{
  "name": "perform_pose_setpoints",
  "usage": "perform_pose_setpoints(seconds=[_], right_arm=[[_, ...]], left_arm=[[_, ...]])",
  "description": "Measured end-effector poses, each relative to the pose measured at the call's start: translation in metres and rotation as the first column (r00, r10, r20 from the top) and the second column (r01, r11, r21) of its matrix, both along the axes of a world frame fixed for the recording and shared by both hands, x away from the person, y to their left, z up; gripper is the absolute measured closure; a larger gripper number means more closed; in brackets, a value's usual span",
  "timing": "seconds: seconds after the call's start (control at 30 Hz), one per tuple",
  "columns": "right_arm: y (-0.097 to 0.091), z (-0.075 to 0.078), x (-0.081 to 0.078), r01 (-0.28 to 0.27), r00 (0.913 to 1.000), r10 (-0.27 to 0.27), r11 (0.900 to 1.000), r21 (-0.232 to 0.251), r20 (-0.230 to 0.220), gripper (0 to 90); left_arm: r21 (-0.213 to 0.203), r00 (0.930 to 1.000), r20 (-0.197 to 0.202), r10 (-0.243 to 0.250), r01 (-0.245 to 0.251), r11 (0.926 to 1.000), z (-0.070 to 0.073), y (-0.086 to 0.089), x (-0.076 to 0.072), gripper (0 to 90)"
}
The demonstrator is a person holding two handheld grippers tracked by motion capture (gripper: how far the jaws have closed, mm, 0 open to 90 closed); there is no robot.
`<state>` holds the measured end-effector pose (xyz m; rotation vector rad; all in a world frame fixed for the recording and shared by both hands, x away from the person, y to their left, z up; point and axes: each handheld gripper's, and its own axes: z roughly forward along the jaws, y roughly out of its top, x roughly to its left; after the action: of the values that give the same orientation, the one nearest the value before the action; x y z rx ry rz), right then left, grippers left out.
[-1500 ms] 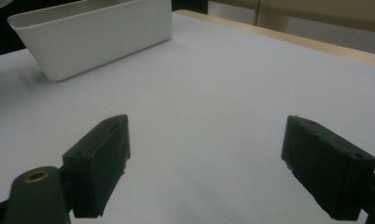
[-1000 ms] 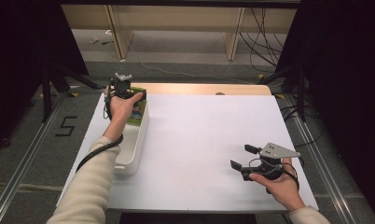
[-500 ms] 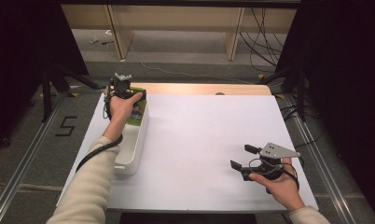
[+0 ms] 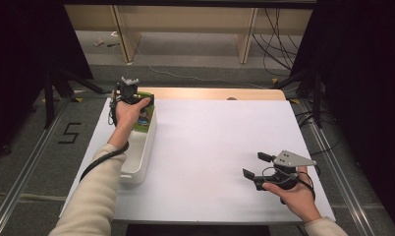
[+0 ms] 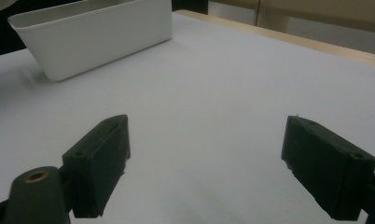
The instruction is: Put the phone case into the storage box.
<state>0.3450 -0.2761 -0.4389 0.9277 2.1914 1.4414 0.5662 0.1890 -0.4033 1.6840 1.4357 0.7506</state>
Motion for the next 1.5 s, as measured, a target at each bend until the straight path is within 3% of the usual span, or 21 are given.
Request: perform_pose_setpoints(seconds=[0.4,0.77,1.5], right_arm=[[0.000,0.000,0.000,0.000,1.0000,0.000,1.0000,0.000,0.000,16.5],[0.000,0.000,0.000,-0.001,1.0000,0.001,1.0000,-0.002,-0.002,16.4],[0.000,0.000,0.000,0.000,1.0000,0.000,1.0000,0.000,-0.003,16.4]], left_arm=[[0.008,0.9998,-0.021,-0.006,0.006,1.0000,-0.003,-0.001,0.001,11.1],[0.008,0.9998,-0.012,-0.014,0.014,0.9999,0.000,-0.003,0.000,2.6],[0.016,0.9993,0.027,-0.025,0.025,0.9996,0.021,-0.008,-0.011,0.0]])
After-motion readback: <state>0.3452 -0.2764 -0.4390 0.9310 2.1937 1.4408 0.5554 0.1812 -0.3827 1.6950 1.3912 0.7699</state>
